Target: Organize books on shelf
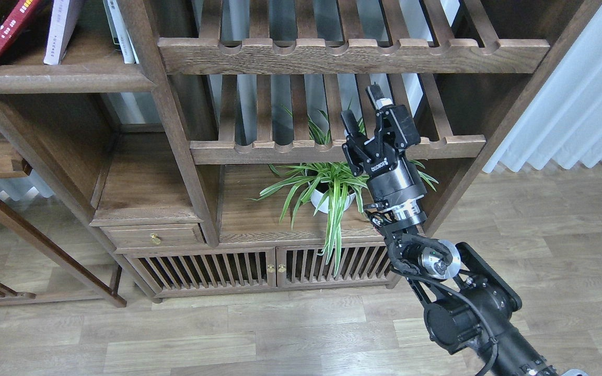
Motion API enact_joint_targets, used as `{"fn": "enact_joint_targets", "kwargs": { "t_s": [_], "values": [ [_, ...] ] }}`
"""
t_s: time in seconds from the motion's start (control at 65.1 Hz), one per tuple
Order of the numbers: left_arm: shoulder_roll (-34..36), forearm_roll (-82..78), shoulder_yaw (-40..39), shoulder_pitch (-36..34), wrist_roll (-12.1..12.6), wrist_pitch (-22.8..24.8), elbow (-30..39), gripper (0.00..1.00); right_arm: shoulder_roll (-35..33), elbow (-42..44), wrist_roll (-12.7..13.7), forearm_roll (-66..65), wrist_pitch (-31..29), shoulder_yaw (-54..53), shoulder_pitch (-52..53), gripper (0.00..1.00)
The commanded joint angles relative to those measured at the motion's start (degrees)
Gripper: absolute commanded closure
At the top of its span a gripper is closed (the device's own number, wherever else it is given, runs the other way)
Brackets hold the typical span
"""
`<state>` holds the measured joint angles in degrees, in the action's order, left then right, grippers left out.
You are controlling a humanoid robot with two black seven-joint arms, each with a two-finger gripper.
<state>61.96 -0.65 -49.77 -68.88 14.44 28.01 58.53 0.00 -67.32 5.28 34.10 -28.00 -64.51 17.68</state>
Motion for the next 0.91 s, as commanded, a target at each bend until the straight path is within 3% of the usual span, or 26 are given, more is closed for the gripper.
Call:
{"fn": "enact_joint_targets", "kwargs": {
  "t_s": [0.0, 0.092, 0.307, 0.354, 0.43, 0.892],
  "values": [
    [-1.32, -4.0, -0.42, 0.06, -3.71, -0.01, 0.01, 1.0, 0.0, 0.0, 0.0, -0.08, 0.0, 0.0, 0.07, 0.17],
    [-1.76, -5.77, -0.42, 0.06, -5.29, -0.01, 0.01, 1.0, 0.0, 0.0, 0.0, -0.08, 0.0, 0.0, 0.07, 0.17],
    [-1.76, -9.02, -0.42, 0.24, -6.09, -0.01, -1.31, 1.0, 0.0, 0.08, 0.0, -0.08, 0.0, 0.0, 0.07, 0.17],
    [-1.85, -12.0, -0.42, 0.24, -8.89, -0.01, -1.93, 1.0, 0.0, 0.08, 0.0, -0.26, 0.0, 0.0, 0.07, 0.17],
    [-1.85, -13.06, 0.2, 0.59, -10.92, -0.01, -1.84, 1.0, 0.0, 0.08, 0.0, -0.26, 0.0, 0.0, 0.07, 0.17],
    [-6.33, -17.99, 6.17, 1.03, -19.18, -0.5, -1.93, 1.0, 0.0, 0.08, 0.0, -0.26, 0.0, 0.61, -0.72, 0.17]
  ]
}}
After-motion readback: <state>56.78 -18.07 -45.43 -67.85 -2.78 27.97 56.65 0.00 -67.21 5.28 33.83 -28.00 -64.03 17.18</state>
